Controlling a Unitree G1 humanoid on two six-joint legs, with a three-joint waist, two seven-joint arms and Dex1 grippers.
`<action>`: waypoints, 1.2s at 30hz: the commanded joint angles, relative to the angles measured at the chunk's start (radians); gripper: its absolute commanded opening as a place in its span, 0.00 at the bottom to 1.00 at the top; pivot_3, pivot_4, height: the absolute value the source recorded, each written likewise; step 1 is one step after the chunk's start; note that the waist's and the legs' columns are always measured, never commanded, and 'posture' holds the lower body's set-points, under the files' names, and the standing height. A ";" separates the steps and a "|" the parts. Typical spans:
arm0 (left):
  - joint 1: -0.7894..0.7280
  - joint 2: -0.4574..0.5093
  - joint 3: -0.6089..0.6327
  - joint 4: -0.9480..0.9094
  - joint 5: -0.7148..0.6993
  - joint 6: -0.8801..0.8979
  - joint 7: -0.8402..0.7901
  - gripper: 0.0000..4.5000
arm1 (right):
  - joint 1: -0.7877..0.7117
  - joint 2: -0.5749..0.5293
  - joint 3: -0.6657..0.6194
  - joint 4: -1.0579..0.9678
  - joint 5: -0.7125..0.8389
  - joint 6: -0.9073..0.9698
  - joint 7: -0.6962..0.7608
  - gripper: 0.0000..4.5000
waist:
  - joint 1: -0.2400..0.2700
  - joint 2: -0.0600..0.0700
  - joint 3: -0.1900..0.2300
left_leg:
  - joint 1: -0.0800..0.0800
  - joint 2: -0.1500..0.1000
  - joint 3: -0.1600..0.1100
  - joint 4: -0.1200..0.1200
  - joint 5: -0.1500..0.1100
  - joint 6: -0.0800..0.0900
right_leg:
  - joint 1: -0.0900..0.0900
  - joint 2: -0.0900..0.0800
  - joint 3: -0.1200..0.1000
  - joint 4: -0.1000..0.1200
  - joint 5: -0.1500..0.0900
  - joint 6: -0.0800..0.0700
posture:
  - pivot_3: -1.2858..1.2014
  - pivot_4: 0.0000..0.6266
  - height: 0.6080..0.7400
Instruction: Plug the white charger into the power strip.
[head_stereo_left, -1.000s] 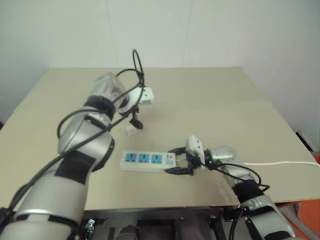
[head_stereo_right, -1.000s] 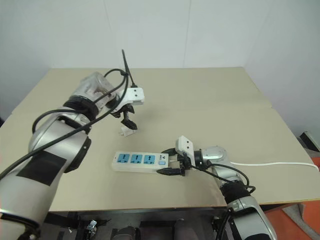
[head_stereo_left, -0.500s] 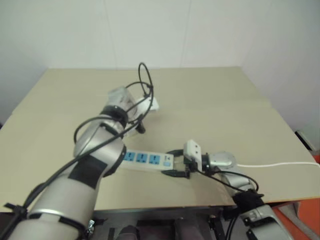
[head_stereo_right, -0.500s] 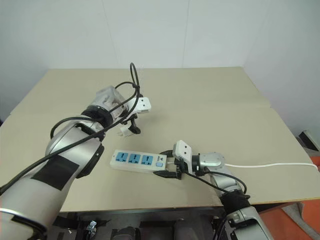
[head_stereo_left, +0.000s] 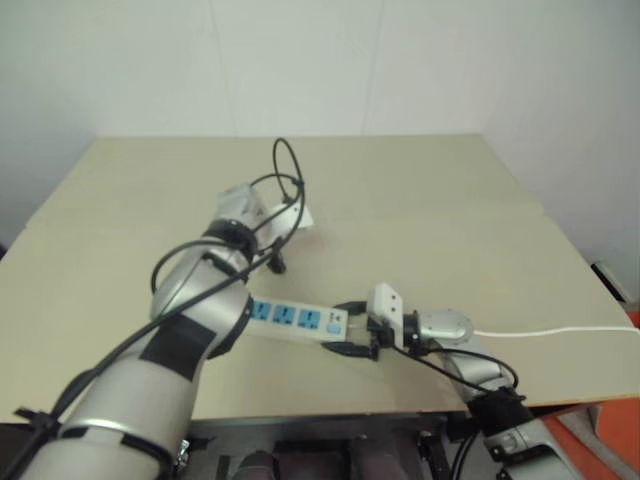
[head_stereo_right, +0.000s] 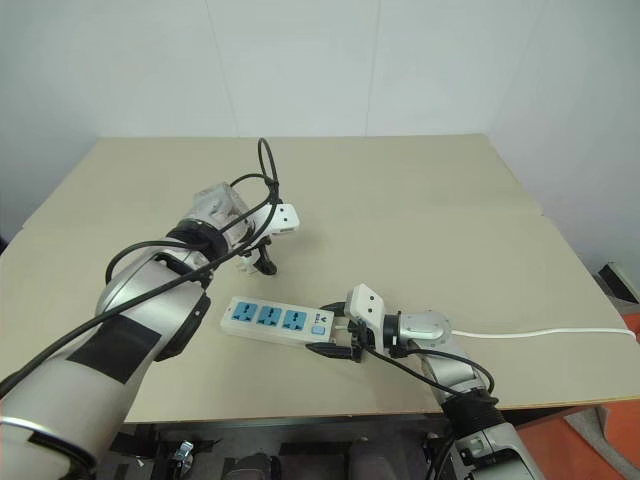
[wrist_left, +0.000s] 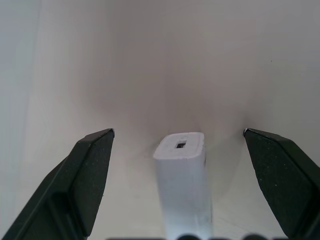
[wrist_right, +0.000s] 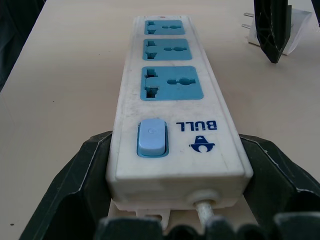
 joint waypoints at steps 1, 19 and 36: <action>0.001 0.009 0.012 -0.001 0.010 0.018 0.006 1.00 | 0.012 0.006 0.029 -0.013 -0.012 0.013 -0.005 0.77 | -0.001 0.000 0.000 | 0.000 0.000 0.000 0.000 0.000 0.000 | 0.000 0.000 0.000 0.000 0.000 0.000 | 0.52 0.24 1.00; -0.008 0.018 0.052 -0.011 -0.003 -0.030 -0.010 0.23 | 0.044 -0.003 0.031 -0.052 0.002 0.032 -0.020 0.77 | 0.001 0.000 0.000 | 0.001 0.000 0.000 0.000 0.000 0.000 | 0.001 0.000 0.000 0.001 0.000 0.000 | 0.52 0.24 1.00; 0.157 0.177 0.606 -0.470 -0.682 -0.050 -0.546 0.23 | -0.009 0.018 0.058 -0.040 0.025 -0.006 0.049 0.77 | -0.019 0.000 0.000 | 0.004 0.001 0.000 0.000 0.000 0.000 | 0.002 0.000 0.000 0.003 0.002 -0.003 | 0.52 0.24 1.00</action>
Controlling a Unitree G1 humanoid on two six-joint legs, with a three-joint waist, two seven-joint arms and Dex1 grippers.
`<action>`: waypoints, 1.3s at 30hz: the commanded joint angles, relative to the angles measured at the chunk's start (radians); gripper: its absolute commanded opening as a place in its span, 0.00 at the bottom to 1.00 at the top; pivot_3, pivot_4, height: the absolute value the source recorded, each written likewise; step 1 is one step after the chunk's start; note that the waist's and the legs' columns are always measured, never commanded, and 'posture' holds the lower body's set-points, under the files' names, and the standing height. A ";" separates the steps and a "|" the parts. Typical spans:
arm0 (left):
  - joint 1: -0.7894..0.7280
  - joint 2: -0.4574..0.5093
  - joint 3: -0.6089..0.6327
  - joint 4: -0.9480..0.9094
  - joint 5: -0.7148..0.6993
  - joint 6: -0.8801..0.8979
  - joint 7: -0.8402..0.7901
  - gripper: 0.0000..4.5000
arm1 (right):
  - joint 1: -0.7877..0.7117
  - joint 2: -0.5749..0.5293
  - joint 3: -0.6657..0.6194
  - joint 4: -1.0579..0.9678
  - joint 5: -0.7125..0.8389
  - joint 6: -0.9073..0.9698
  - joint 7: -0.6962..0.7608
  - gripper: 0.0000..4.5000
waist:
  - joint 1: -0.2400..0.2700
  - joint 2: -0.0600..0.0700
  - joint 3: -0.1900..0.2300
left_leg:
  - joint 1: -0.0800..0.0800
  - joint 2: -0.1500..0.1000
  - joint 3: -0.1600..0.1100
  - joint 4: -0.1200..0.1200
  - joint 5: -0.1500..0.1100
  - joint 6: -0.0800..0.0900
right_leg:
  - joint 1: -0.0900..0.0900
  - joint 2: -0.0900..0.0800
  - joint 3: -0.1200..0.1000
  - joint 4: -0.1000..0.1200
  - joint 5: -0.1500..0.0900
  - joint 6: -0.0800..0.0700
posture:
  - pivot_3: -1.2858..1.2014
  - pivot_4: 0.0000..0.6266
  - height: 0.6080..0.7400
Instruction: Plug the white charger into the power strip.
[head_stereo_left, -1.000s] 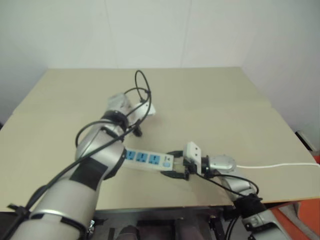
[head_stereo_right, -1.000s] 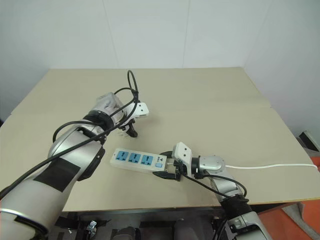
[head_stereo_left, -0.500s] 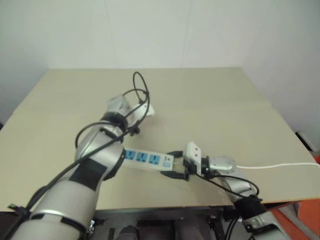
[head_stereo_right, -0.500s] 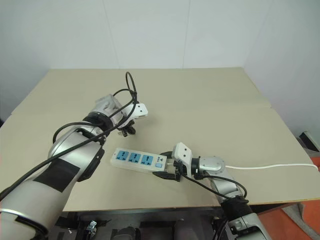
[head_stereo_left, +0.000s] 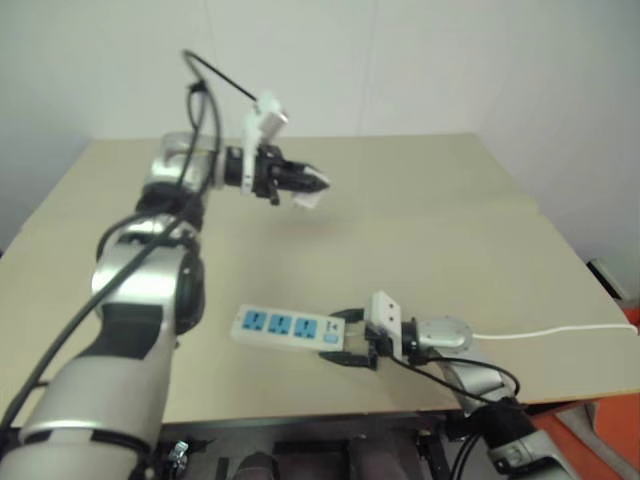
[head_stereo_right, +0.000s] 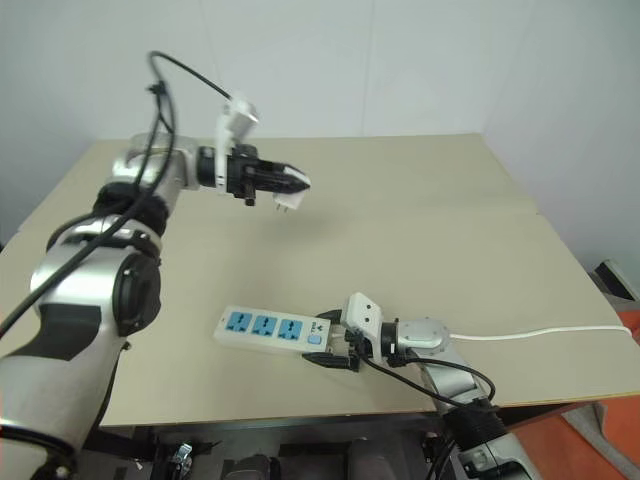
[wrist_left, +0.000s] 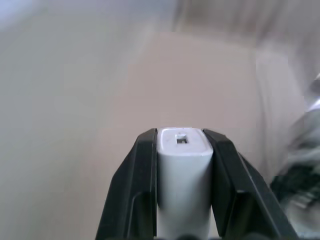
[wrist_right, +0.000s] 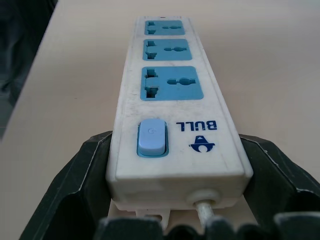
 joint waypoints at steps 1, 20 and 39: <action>0.171 -0.005 0.005 -0.279 -0.111 0.118 -0.043 0.23 | -0.058 0.026 0.027 0.036 0.013 -0.029 0.047 0.77 | -0.008 0.000 0.000 | 0.000 0.000 0.000 0.000 0.000 0.000 | 0.000 0.000 0.000 0.001 0.000 0.000 | 0.52 0.24 1.00; 0.825 0.034 0.008 -0.860 -0.537 0.164 -0.100 0.23 | -0.174 0.127 0.037 0.285 -0.009 -0.143 0.090 0.77 | -0.009 0.000 -0.002 | 0.003 0.005 0.000 0.001 0.000 0.000 | 0.002 0.002 -0.001 0.001 0.002 -0.003 | 0.52 0.24 1.00; 0.893 0.059 -0.125 -0.708 -0.508 -0.010 -0.100 0.23 | -0.153 0.126 0.043 0.267 -0.021 -0.140 0.074 0.77 | -0.009 0.000 -0.002 | 0.004 0.005 0.001 0.001 0.000 0.000 | 0.001 0.003 0.000 0.001 0.002 -0.003 | 0.52 0.24 1.00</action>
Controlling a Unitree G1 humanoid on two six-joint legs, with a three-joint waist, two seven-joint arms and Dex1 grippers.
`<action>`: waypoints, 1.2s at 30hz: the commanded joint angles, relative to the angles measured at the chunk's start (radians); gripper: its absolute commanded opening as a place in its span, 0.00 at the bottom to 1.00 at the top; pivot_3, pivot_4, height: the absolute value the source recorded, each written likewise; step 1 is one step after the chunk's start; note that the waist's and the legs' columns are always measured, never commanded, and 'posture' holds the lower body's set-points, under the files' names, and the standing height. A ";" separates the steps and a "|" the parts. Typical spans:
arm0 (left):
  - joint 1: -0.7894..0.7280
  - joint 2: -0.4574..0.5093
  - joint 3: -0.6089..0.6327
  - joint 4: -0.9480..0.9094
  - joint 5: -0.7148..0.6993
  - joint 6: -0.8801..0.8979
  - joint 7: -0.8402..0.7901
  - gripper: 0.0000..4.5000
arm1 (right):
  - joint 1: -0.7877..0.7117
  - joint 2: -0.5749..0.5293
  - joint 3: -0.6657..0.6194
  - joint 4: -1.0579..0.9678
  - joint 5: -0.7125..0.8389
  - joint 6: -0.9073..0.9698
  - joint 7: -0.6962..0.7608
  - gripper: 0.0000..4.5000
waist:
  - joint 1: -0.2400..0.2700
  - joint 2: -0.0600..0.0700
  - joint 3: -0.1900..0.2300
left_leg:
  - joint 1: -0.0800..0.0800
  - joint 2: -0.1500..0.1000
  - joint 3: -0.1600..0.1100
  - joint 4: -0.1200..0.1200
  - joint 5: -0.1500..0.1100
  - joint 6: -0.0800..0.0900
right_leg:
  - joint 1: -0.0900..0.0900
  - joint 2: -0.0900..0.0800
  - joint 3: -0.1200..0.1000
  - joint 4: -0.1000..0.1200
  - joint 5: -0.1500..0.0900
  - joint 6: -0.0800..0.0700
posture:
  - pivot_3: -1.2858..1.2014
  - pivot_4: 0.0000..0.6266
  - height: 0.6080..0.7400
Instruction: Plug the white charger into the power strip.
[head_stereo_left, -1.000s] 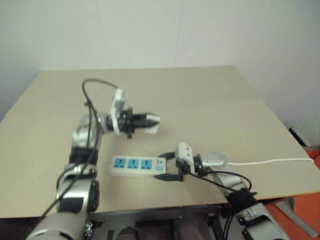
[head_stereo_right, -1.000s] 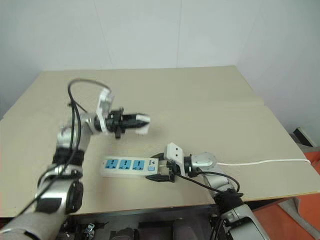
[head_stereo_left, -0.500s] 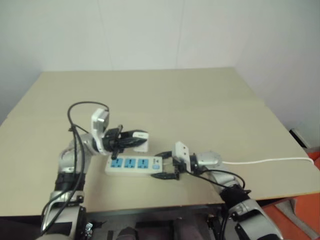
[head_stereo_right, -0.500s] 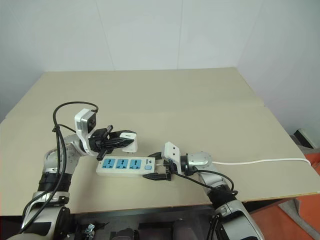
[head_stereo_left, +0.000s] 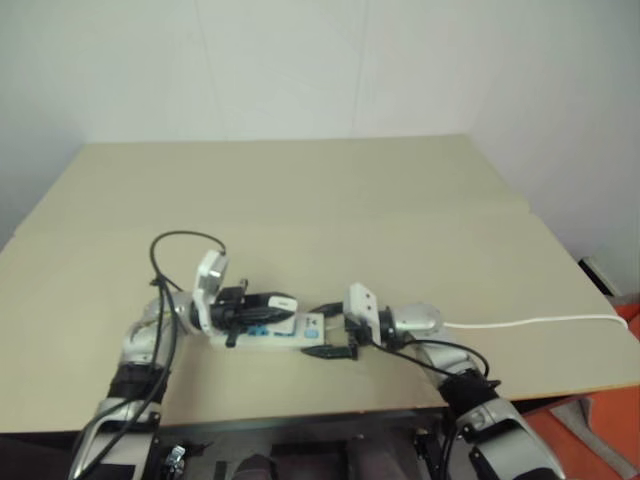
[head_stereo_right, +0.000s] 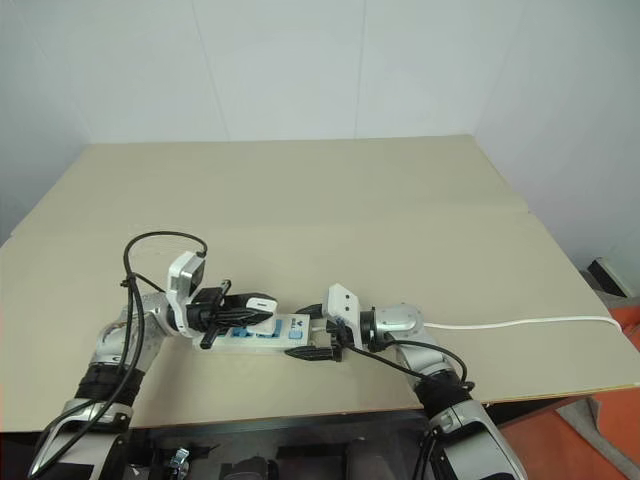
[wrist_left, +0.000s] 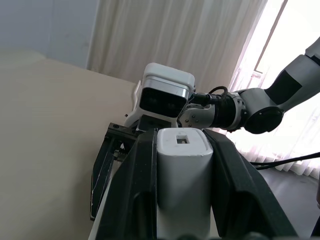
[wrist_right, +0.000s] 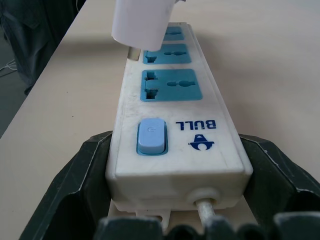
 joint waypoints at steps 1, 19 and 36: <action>-0.031 -0.008 -0.007 0.030 0.000 -0.038 -0.009 0.23 | 0.009 0.009 0.014 -0.019 -0.011 0.000 -0.002 0.77 | 0.001 0.000 0.000 | 0.000 0.000 0.000 0.000 0.000 0.000 | 0.000 0.000 0.000 0.000 0.000 0.000 | 0.52 0.24 1.00; -0.057 -0.024 -0.061 0.148 0.013 -0.101 -0.009 0.23 | 0.024 -0.007 0.015 -0.042 -0.020 0.003 -0.015 0.77 | 0.001 0.000 0.000 | 0.000 0.000 0.000 0.000 0.000 0.000 | 0.000 0.000 0.000 -0.001 0.000 0.000 | 0.52 0.24 1.00; -0.069 0.019 -0.074 0.219 0.014 -0.209 -0.009 0.23 | 0.033 -0.006 0.020 -0.043 -0.019 -0.014 -0.016 0.77 | 0.002 0.000 -0.003 | 0.001 0.000 0.000 0.000 0.000 0.000 | 0.001 0.000 0.000 -0.001 0.000 0.000 | 0.52 0.24 1.00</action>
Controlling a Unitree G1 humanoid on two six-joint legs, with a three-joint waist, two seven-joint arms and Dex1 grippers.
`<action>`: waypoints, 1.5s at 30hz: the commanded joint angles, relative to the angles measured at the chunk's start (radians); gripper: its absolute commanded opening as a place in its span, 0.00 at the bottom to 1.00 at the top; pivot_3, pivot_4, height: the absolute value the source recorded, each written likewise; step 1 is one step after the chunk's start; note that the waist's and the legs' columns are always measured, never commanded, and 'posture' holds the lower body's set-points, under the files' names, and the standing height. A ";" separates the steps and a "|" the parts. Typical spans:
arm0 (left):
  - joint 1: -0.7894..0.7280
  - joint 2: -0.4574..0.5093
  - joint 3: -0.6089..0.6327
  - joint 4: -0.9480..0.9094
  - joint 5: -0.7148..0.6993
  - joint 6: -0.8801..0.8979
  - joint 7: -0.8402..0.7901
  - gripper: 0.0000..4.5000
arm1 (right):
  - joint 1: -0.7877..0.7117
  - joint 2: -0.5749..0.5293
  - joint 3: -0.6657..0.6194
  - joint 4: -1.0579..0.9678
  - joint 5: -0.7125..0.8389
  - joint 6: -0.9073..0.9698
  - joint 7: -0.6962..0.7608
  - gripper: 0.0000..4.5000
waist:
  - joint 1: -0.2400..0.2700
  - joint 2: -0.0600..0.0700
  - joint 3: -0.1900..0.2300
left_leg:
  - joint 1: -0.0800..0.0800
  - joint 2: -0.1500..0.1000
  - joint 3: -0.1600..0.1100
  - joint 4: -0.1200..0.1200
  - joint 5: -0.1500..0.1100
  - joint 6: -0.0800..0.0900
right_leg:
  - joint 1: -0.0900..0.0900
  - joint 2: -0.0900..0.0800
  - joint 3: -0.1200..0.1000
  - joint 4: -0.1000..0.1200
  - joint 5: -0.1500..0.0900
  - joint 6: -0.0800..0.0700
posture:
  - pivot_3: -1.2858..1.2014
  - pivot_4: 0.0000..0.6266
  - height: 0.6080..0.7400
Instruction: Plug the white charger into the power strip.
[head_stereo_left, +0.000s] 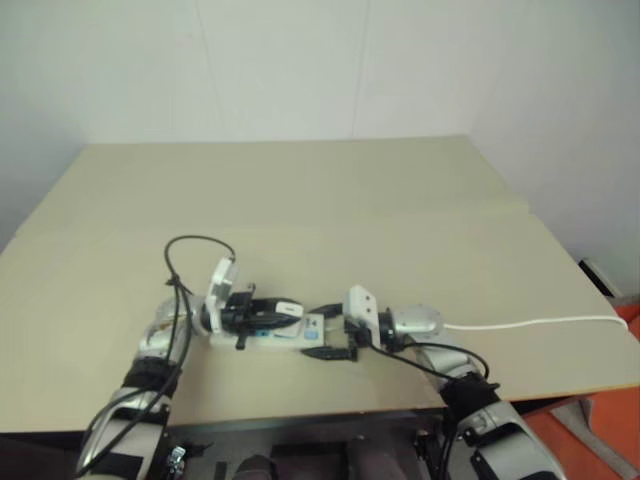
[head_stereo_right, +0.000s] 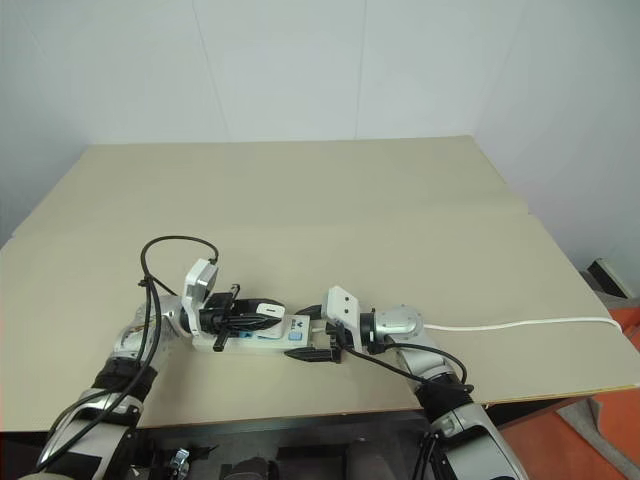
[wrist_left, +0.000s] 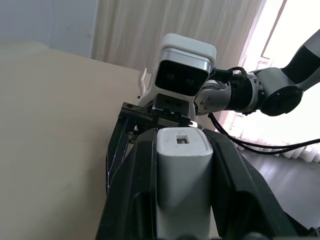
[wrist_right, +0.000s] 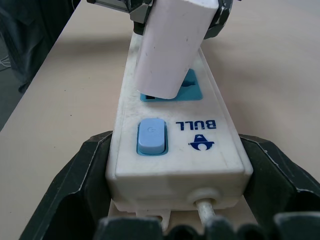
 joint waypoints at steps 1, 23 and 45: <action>-0.015 0.034 0.025 0.042 -0.004 -0.015 -0.001 0.23 | 0.016 0.009 0.014 -0.016 -0.008 -0.015 0.005 0.77 | 0.000 0.000 0.000 | 0.000 0.000 0.000 0.000 0.000 0.000 | 0.000 0.000 0.000 0.000 0.000 0.000 | 0.52 0.24 1.00; 0.046 0.199 -0.031 -0.031 -0.115 -0.141 -0.001 0.23 | 0.007 0.015 0.024 0.008 -0.008 -0.039 0.000 0.77 | 0.001 0.000 0.000 | -0.003 0.000 0.000 -0.001 0.000 0.000 | -0.002 0.000 0.000 -0.002 0.000 0.000 | 0.52 0.24 1.00; 0.081 0.163 -0.132 0.186 0.045 -0.402 -0.001 0.23 | 0.022 0.008 0.023 -0.007 -0.003 -0.056 -0.006 0.77 | 0.013 0.005 -0.011 | 0.005 0.000 0.000 -0.001 0.000 0.000 | 0.005 0.000 0.000 -0.003 -0.004 0.005 | 0.52 0.24 1.00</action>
